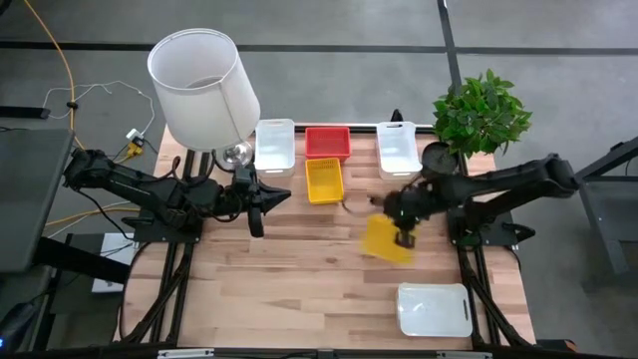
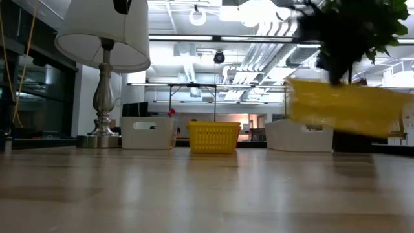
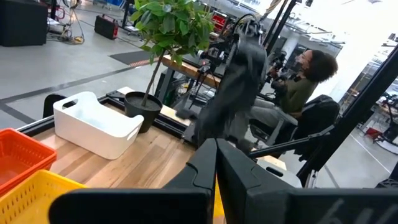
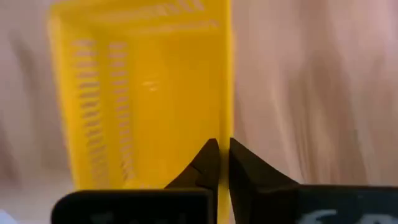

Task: Stack baskets by color
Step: Stack the bottom yellow bin on the yellow bin

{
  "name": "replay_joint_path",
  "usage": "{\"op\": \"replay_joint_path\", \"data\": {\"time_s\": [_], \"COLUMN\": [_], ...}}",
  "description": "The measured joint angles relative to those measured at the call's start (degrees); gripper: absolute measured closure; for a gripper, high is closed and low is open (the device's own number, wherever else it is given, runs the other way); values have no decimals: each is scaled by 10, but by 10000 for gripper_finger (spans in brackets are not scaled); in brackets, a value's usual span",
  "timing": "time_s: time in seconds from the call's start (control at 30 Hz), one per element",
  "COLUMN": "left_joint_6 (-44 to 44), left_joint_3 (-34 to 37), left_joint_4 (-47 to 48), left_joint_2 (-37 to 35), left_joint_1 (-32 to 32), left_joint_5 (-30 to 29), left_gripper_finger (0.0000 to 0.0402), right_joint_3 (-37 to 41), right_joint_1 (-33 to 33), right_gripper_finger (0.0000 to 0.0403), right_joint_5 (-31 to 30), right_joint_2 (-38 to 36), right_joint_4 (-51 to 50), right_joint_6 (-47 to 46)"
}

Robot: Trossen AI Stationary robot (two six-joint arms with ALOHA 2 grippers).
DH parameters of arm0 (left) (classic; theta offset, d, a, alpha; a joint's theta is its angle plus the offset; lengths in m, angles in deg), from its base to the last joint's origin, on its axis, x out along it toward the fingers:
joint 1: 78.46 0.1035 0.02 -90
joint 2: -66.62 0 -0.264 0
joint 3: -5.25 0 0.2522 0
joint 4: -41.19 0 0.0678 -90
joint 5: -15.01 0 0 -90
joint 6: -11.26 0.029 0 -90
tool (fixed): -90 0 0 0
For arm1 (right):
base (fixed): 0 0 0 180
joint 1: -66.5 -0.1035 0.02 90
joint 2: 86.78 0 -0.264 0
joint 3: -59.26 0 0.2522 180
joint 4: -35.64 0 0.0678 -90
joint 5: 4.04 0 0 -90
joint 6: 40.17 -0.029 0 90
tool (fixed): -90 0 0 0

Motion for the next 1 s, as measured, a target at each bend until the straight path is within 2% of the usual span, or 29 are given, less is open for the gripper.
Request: {"op": "replay_joint_path", "data": {"time_s": [0.2,0.33,0.43,0.5,0.6,0.73,0.87,1.0], "left_joint_6": [11,11,11,11,11,11,11,11], "left_joint_3": [0,0,0,0,0,0,0,0], "left_joint_4": [-1,-3,-5,-5,-5,-5,-4,-4], "left_joint_2": [-3,-3,-3,-3,-3,-3,-3,-3], "left_joint_1": [0,0,0,0,0,0,0,0], "left_joint_5": [0,0,0,0,0,1,2,2], "left_gripper_finger": [401,401,401,401,401,401,401,401], "right_joint_3": [-22,-21,-21,-23,-52,-110,-169,-189], "right_joint_1": [67,96,114,125,136,150,166,175], "right_gripper_finger": [400,401,402,402,402,402,402,402], "right_joint_5": [-4,-23,-27,-52,-107,-153,-150,-127], "right_joint_2": [-3,46,93,122,157,196,237,270], "right_joint_4": [208,312,390,417,404,342,262,227], "right_joint_6": [-157,-295,-365,-418,-476,-474,-430,-415]}}
